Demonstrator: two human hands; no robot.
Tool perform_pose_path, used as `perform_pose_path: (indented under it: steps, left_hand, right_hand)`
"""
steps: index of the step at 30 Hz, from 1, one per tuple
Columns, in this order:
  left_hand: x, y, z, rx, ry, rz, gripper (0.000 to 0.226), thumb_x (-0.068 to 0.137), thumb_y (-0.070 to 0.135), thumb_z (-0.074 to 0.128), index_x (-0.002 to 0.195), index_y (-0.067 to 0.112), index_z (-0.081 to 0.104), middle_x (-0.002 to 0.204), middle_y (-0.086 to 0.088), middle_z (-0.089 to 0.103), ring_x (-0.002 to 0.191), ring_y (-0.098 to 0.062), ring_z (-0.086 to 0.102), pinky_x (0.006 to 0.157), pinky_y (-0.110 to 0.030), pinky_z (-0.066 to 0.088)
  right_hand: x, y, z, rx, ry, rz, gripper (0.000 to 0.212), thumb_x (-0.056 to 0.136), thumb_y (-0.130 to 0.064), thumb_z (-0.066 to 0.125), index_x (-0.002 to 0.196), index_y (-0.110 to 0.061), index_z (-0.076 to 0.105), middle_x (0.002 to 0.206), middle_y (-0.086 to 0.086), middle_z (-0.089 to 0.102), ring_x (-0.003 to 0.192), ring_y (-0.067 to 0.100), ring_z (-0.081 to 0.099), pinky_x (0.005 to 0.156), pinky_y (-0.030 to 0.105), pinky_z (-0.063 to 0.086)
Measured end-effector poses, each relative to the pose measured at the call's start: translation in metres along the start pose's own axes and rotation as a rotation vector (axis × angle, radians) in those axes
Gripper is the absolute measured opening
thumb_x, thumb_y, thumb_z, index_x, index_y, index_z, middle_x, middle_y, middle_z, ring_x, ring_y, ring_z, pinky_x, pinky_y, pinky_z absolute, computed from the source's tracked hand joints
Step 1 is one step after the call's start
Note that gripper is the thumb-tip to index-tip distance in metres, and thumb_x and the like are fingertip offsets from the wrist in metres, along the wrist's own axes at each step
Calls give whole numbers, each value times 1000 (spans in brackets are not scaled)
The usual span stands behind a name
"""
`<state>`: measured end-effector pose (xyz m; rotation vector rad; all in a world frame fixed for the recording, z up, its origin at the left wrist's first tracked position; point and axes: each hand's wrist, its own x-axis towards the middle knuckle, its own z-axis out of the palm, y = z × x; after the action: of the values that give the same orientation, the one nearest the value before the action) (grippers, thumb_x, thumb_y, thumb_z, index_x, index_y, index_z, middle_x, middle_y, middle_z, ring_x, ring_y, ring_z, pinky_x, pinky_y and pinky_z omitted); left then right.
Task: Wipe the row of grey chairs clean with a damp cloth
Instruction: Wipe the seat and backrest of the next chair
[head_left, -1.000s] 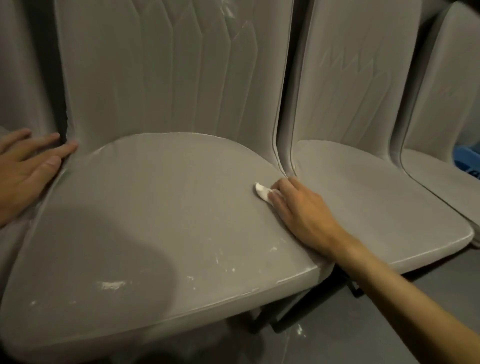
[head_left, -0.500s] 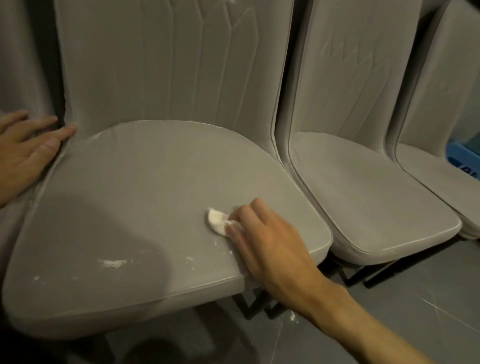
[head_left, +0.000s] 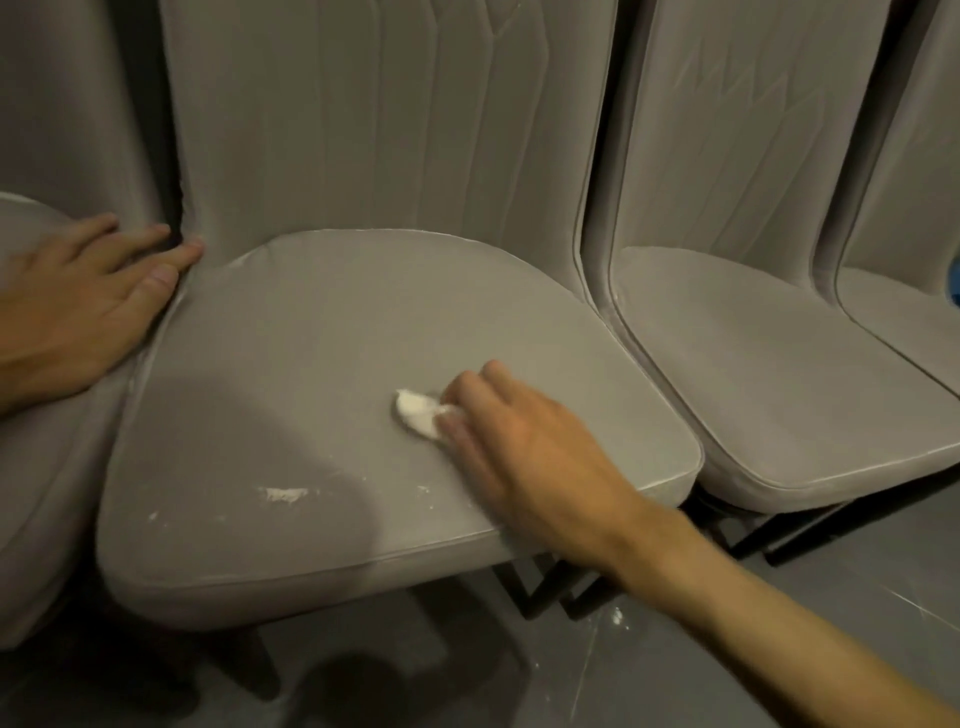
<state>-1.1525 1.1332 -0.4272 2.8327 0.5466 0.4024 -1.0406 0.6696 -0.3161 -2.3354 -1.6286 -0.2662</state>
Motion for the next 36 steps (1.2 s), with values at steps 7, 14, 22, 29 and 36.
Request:
perform_pose_path:
  steps: [7,14,22,29,36]
  left_hand:
    - [-30,60,-48,137,19,-95,61,100,69,-8,158,60,10,168,8,27,155,-25,21,126,-56,20]
    - [-40,94,-61,155,38,-94,60,105,60,16,161,42,26,170,2,27,155,-31,20,125,-50,18]
    - [-36,91,-66,242,-27,-53,82,93,68,-1,165,36,20,171,0,24,158,-27,18,126,-50,18]
    - [-39,95,-68,218,-12,-72,75,96,65,6,164,38,23,171,-1,24,158,-29,19,126,-51,19]
    - [-43,99,-68,173,45,-103,54,110,51,29,162,42,25,171,4,23,157,-27,14,125,-46,15]
  right_hand:
    - [23,18,-5,-76,-29,298,27,108,-37,36,113,-16,52,108,5,54,90,31,58,78,42,44]
    - [25,-41,3,108,-118,-133,25,108,-40,34,114,-23,50,105,-1,49,83,24,54,76,45,45]
    - [47,-70,21,73,-57,-158,26,107,-39,33,111,-20,50,104,3,52,86,29,56,77,45,45]
    - [76,-44,13,46,-142,-132,28,109,-39,32,118,-19,49,111,2,50,91,27,56,84,43,44]
    - [49,-104,23,265,-201,-499,25,109,-41,34,111,-24,53,102,-7,48,79,9,47,71,30,45]
